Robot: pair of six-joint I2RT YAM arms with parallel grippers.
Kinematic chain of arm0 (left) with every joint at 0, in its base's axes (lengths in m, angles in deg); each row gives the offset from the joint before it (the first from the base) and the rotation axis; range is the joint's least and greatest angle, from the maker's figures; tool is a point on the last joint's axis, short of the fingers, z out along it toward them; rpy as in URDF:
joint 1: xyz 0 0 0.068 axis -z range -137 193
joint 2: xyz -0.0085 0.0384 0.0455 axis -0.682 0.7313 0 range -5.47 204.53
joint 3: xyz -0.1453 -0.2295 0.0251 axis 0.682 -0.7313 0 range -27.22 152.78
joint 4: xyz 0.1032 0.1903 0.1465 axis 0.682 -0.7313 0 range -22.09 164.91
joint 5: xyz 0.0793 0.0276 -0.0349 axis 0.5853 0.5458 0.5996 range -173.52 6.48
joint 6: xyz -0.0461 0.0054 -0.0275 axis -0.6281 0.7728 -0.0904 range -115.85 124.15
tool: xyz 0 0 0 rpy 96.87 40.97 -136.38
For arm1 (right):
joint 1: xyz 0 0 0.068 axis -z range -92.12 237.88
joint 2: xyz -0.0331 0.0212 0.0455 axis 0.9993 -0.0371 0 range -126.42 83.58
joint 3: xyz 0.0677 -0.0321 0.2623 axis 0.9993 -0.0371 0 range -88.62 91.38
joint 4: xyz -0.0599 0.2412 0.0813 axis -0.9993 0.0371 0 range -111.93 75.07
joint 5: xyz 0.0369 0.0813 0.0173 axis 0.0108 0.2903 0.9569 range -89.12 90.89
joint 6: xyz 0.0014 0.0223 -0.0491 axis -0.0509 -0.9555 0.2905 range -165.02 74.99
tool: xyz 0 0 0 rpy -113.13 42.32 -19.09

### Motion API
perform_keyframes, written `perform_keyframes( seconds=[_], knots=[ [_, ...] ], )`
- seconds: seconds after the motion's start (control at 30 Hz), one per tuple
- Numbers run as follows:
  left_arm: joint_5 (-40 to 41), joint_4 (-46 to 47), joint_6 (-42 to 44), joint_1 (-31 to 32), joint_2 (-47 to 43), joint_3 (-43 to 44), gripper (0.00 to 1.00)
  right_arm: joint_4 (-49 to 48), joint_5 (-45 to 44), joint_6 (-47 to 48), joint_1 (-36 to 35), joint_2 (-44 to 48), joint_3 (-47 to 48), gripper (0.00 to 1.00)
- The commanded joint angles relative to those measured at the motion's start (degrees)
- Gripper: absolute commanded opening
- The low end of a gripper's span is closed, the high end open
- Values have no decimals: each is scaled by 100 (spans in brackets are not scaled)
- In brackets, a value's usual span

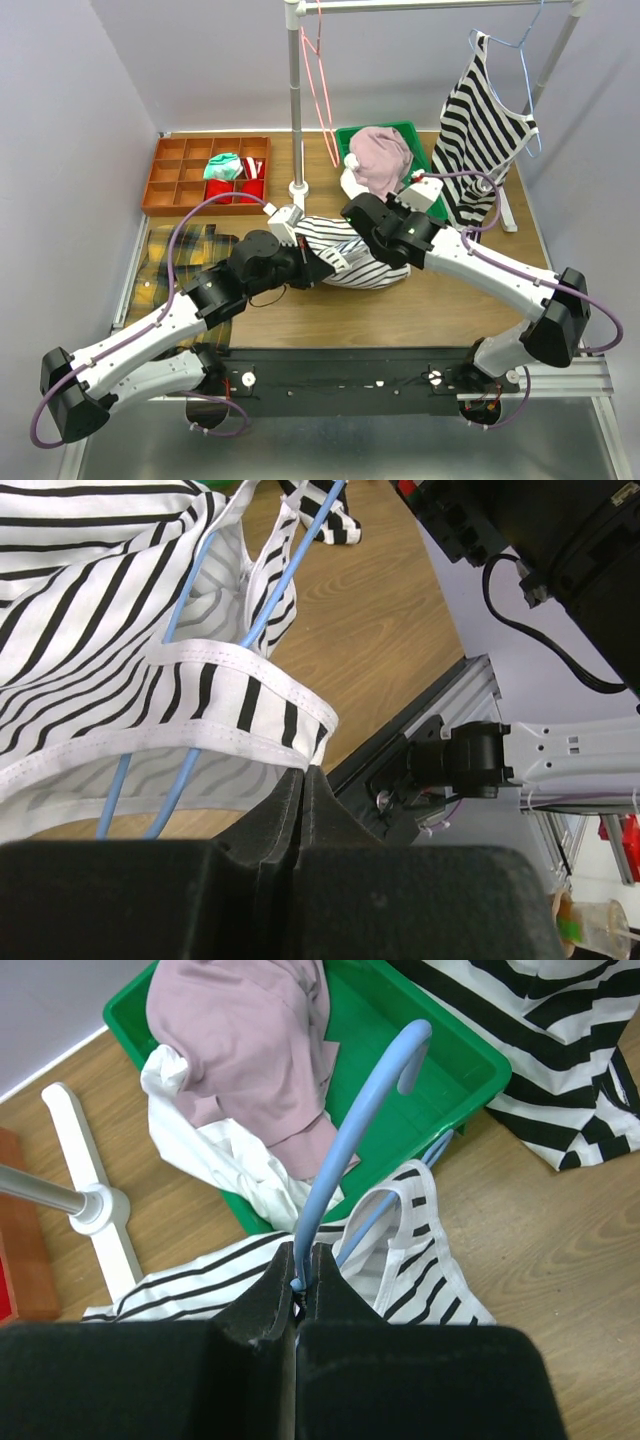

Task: Place the tank top on the hanger

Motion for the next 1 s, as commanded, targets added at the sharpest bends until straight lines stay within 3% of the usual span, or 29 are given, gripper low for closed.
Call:
perform_keyframes(
  seconds=[0.0, 0.1, 0.27, 0.4, 0.6, 0.73, 0.97],
  knots=[
    [367, -19, 213, 37, 54, 292, 9, 29, -183, -33, -110, -280, 280, 1],
    [551, -71, 336, 28, 186, 406, 19, 284, -192, -218, -128, -377, 403, 1],
    [684, -238, 582, 19, 248, 512, 60, 382, -219, -271, -128, -246, 325, 1],
    [509, -501, 1091, 28, 143, 757, 70, 268, -149, -200, -128, -114, 149, 1],
    [921, -1746, 2400, 19, 247, 1564, 61, 180, 10, -157, -119, -53, 34, 1],
    [1212, -2320, 3209, 19, 590, 1997, 51, 57, 97, -78, -128, -9, -45, 1],
    [782, -2699, 3966, 142, 1407, 2463, 51, -31, 142, -51, -128, 35, -150, 1]
  ],
)
